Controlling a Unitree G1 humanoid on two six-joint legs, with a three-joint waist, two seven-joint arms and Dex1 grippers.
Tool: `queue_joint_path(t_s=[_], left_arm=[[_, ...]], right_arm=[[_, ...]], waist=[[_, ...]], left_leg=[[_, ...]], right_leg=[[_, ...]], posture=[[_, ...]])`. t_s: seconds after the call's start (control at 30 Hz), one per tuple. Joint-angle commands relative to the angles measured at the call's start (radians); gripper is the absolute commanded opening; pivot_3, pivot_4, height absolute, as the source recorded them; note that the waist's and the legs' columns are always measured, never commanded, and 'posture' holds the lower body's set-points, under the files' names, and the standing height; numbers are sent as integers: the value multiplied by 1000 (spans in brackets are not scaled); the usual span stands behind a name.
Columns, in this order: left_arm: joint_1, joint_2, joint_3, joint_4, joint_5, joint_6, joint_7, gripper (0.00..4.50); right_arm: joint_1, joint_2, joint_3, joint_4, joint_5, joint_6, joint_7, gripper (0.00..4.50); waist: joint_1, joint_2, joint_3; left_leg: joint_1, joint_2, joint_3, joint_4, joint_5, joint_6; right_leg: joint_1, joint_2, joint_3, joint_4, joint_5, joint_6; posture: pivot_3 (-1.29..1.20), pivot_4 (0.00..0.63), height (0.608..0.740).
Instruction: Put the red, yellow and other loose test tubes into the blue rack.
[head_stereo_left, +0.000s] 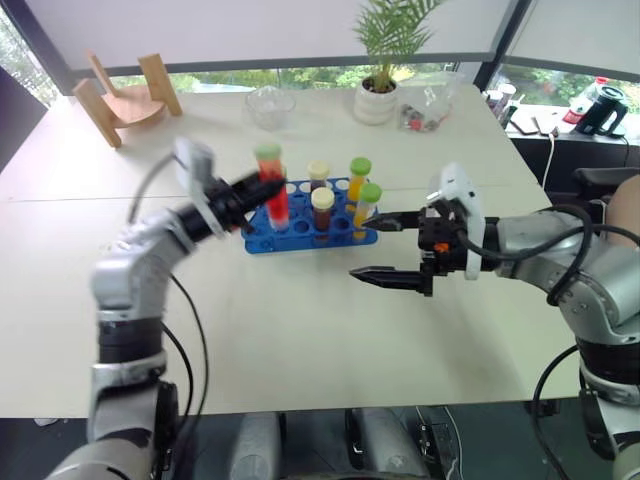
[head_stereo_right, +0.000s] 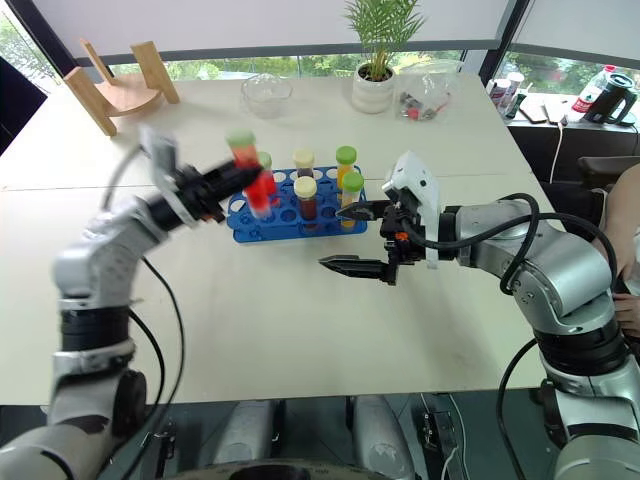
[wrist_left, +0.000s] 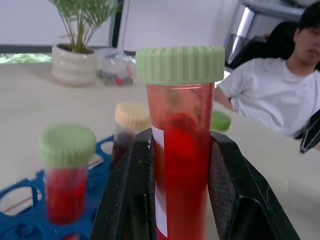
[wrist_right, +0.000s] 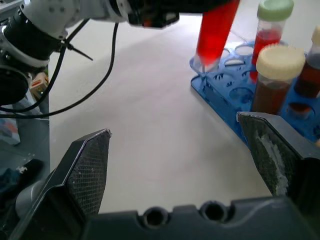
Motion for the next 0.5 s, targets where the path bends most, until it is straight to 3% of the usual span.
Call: queue_joint_path(t_s=[0.03, 0.5], left_arm=[[5, -2, -12, -1, 55, -144, 30, 852], [33, -1, -68, 136, 104, -273, 33, 852]], right_arm=[[-45, -18, -6, 19, -14, -16, 29, 4500], [-42, 19, -3, 19, -36, -15, 12, 4500]], waist=[[-8, 0, 0], [-9, 1, 0]], left_leg=[[0, 0, 0, 0, 0, 0], [-1, 0, 0, -1, -2, 3]], right_leg=[[0, 0, 0, 0, 0, 0], [-1, 0, 0, -1, 0, 0]], posture=[[0, 150, 740], [0, 150, 740]])
